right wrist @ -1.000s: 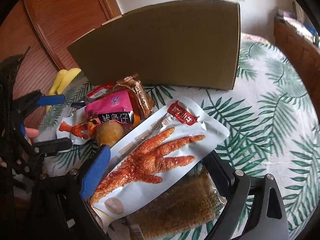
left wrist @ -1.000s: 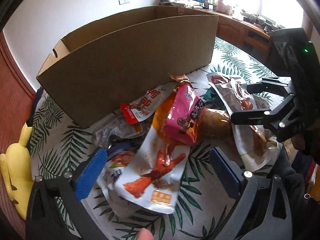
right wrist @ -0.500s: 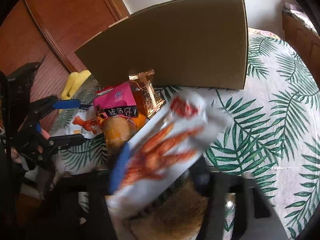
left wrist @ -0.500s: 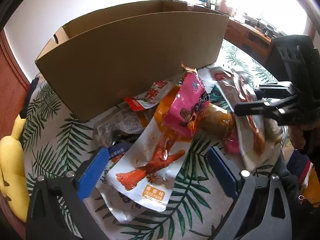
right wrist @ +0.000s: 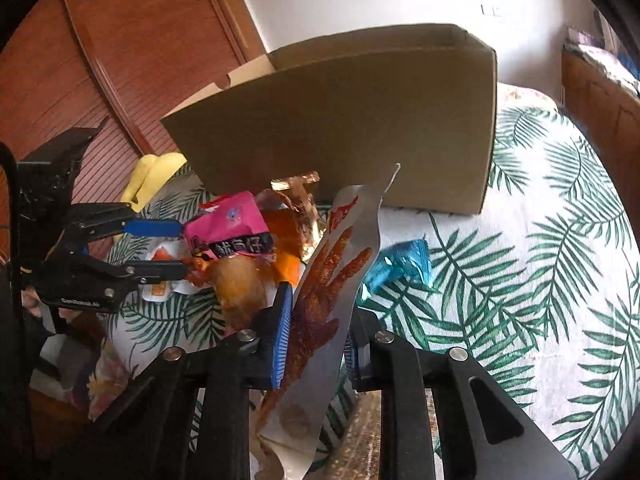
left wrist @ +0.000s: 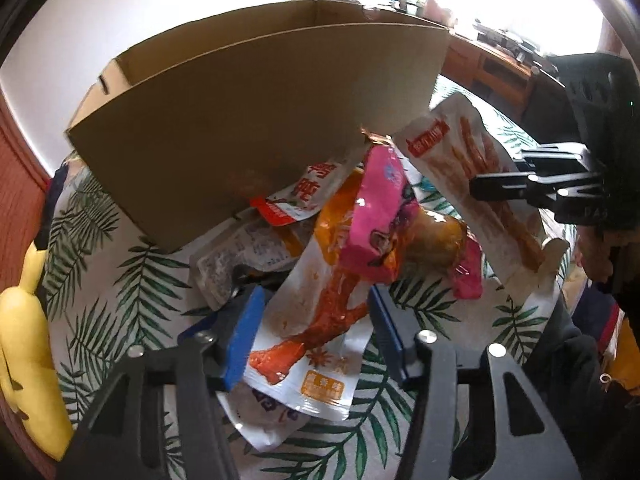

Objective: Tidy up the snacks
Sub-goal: 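Close the left tool on the orange chicken-feet packet while the right tool grips the white chicken-feet packet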

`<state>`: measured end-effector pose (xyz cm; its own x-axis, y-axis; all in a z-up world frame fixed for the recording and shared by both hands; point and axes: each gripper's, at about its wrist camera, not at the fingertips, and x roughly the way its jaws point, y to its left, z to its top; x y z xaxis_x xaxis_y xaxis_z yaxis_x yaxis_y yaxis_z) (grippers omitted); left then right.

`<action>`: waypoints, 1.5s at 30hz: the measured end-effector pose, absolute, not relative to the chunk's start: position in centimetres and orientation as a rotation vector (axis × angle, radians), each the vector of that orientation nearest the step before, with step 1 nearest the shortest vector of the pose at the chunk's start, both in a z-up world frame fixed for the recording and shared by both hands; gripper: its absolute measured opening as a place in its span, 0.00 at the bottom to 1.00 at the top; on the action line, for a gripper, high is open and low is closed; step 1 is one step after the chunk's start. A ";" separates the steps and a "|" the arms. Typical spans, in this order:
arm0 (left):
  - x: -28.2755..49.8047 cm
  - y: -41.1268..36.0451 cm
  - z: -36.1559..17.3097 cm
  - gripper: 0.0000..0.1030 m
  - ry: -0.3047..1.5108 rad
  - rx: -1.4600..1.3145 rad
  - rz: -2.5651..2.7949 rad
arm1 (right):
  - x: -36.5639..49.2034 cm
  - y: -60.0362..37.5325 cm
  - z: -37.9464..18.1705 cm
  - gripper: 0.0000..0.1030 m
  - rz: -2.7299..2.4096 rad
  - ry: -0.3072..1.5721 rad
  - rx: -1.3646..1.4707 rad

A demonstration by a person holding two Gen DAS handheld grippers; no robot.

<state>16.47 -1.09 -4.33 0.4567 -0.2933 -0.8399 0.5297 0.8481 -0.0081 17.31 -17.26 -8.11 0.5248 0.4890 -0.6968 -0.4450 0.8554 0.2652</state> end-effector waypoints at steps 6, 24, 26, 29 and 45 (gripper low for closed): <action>17.2 -1.6 -4.4 0.51 0.993 0.296 -0.558 | 17.5 -15.9 -8.0 0.20 0.552 0.846 0.022; 20.0 -2.2 -6.1 0.58 1.038 0.275 -0.608 | 17.7 -15.8 -8.5 0.20 0.549 0.853 0.017; 19.3 -1.6 -6.0 0.41 1.022 0.263 -0.589 | 17.7 -15.7 -8.5 0.20 0.549 0.853 0.017; 18.7 -0.9 -5.6 0.30 1.024 0.236 -0.603 | 17.8 -15.7 -8.5 0.20 0.548 0.854 0.019; 15.3 -0.5 -3.8 0.00 0.934 0.217 -0.583 | 18.0 -16.0 -8.4 0.20 0.536 0.855 0.009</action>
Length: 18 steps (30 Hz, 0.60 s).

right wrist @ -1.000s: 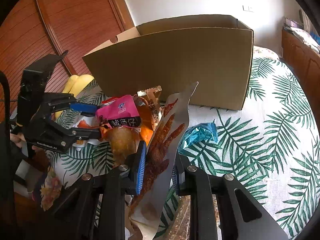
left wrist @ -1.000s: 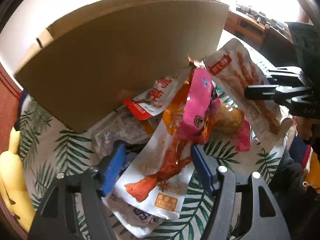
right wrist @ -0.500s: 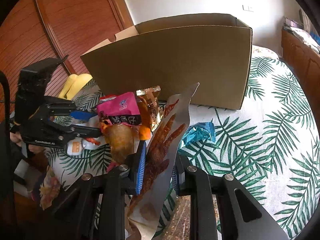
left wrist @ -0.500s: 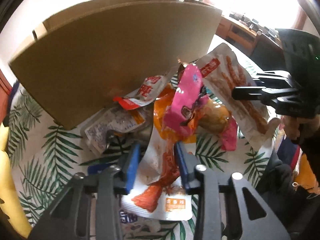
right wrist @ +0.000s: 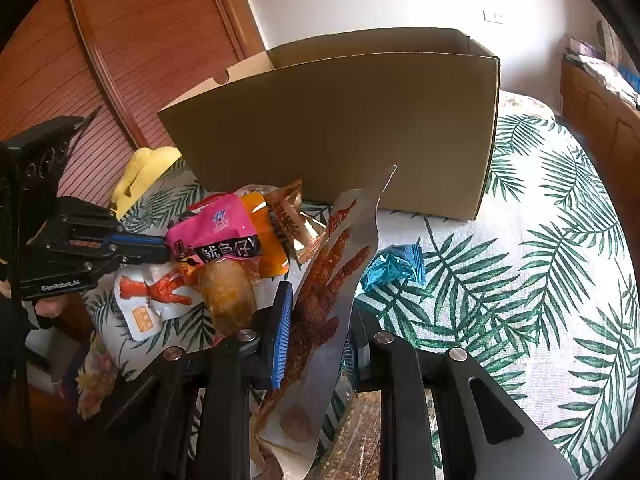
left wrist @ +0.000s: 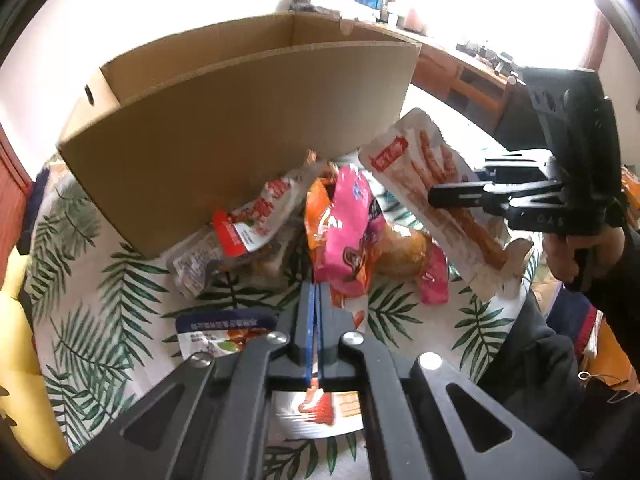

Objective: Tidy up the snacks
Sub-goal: 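Close the left tool on the orange chicken-feet packet while the right tool grips the white chicken-feet packet, then lift both held packets and carry them over the open cardboard box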

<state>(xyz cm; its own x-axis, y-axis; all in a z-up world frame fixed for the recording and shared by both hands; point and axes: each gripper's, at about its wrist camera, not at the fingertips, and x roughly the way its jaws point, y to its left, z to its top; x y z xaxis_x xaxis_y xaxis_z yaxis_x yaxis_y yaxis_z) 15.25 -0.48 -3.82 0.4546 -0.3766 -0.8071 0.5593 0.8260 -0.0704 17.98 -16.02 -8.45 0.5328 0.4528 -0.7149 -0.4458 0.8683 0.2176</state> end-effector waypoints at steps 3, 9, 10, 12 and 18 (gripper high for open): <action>15.0 -0.7 -2.5 0.00 0.909 0.217 -0.564 | 17.9 -16.2 -8.3 0.20 0.534 0.849 0.011; 14.2 0.3 -0.3 0.00 0.857 0.227 -0.551 | 17.7 -16.4 -7.7 0.20 0.534 0.822 0.013; 13.9 0.6 0.1 0.00 0.845 0.226 -0.553 | 17.7 -16.4 -7.5 0.20 0.535 0.816 0.012; 13.3 1.3 0.7 0.00 0.828 0.220 -0.555 | 17.5 -16.3 -7.1 0.20 0.535 0.801 0.007; 13.2 1.1 2.7 0.00 0.772 0.206 -0.563 | 16.8 -16.3 -5.4 0.19 0.535 0.746 0.003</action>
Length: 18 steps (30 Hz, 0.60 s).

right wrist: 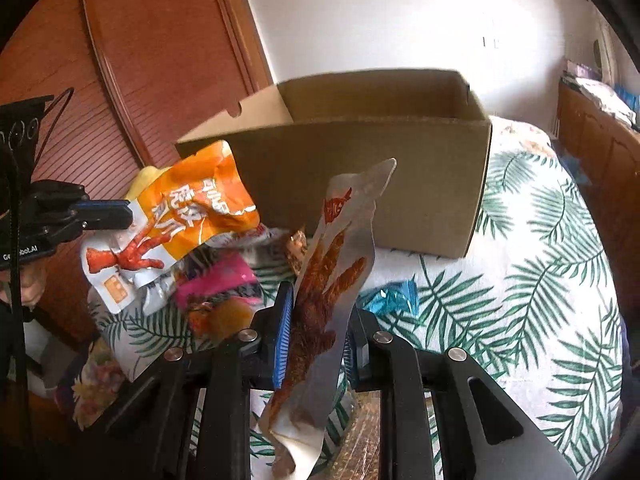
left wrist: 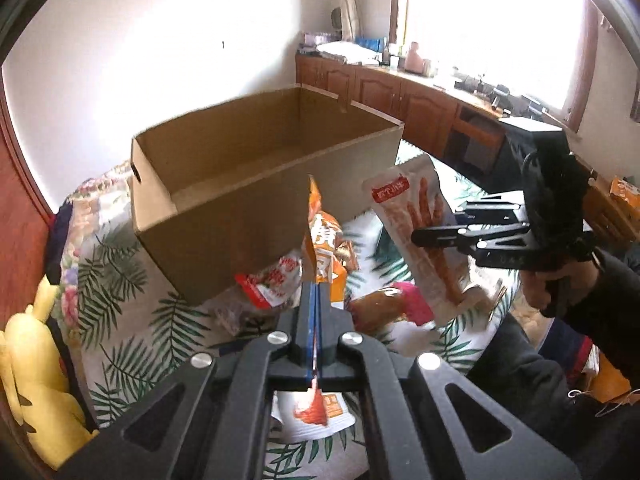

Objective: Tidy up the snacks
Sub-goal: 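Lift both held packets and carry them over the open cardboard box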

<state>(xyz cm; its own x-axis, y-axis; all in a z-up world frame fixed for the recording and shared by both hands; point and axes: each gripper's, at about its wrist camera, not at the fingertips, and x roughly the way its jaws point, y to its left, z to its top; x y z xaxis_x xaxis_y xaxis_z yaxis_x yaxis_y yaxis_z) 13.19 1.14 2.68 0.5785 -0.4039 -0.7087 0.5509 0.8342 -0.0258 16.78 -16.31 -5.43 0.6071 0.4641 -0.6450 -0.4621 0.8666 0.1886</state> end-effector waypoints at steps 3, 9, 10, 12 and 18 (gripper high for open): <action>13.2 0.9 4.0 0.00 0.751 0.199 -0.570 | 16.6 -16.2 -4.7 0.19 0.535 0.727 -0.002; 12.8 0.9 6.3 0.00 0.692 0.175 -0.572 | 16.3 -16.0 -2.9 0.19 0.538 0.680 -0.015; 12.8 0.9 6.7 0.00 0.682 0.172 -0.569 | 16.2 -16.1 -2.5 0.19 0.538 0.670 -0.017; 12.9 1.0 7.6 0.00 0.661 0.161 -0.570 | 16.1 -16.2 -1.6 0.19 0.539 0.652 -0.020; 13.4 1.4 10.1 0.00 0.605 0.148 -0.552 | 16.1 -16.1 1.4 0.19 0.538 0.595 -0.044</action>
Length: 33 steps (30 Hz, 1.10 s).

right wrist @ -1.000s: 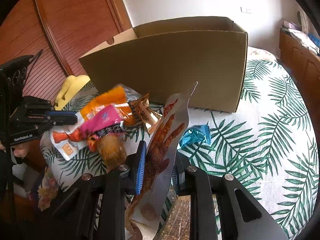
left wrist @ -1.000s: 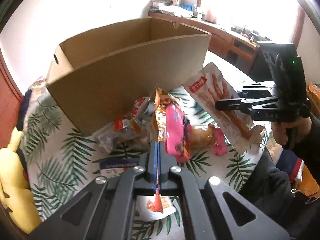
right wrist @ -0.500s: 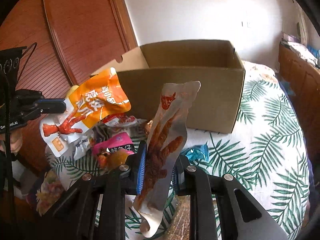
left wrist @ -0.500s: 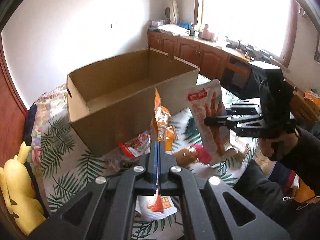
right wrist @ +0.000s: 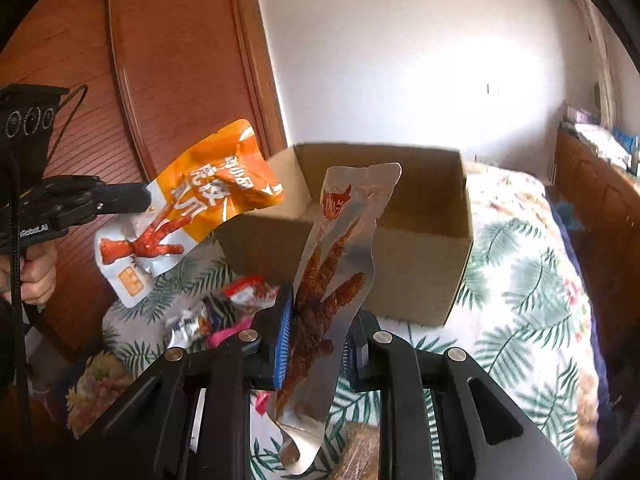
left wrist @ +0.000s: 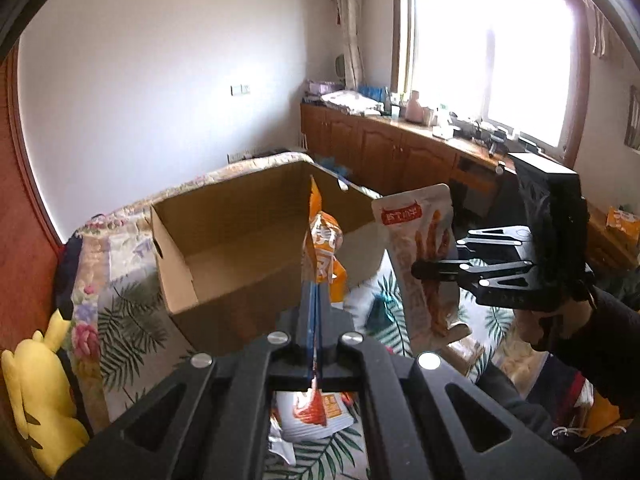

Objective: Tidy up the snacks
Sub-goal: 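Lift both held packets and carry them over the open cardboard box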

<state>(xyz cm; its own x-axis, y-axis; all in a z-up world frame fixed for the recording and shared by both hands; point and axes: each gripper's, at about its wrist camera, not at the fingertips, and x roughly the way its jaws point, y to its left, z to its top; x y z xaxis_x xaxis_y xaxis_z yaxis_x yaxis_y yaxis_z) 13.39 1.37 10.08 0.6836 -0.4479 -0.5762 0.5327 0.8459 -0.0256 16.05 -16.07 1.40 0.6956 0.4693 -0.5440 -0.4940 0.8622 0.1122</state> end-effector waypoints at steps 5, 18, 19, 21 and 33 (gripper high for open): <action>14.1 1.9 11.8 0.00 0.574 0.144 -0.523 | 16.2 -15.9 3.6 0.19 0.538 0.556 -0.059; 18.0 2.9 13.9 0.00 0.541 0.120 -0.430 | 18.0 -15.7 6.2 0.19 0.529 0.524 -0.061; 18.4 3.0 13.9 0.00 0.541 0.117 -0.426 | 18.2 -15.8 6.1 0.19 0.527 0.524 -0.059; 19.4 3.1 13.7 0.00 0.547 0.099 -0.417 | 18.4 -15.9 6.4 0.19 0.524 0.523 -0.053; 24.6 3.1 11.3 0.00 0.579 0.026 -0.348 | 21.7 -16.8 9.3 0.19 0.463 0.497 -0.010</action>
<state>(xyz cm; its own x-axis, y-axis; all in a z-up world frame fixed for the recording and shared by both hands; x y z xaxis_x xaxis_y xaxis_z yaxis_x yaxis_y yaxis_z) 24.56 3.12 11.33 0.7804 -0.3150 -0.5401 0.3295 0.9413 -0.0728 21.66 -16.76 9.34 0.7780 0.4264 -0.4614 -0.4310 0.8966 0.1018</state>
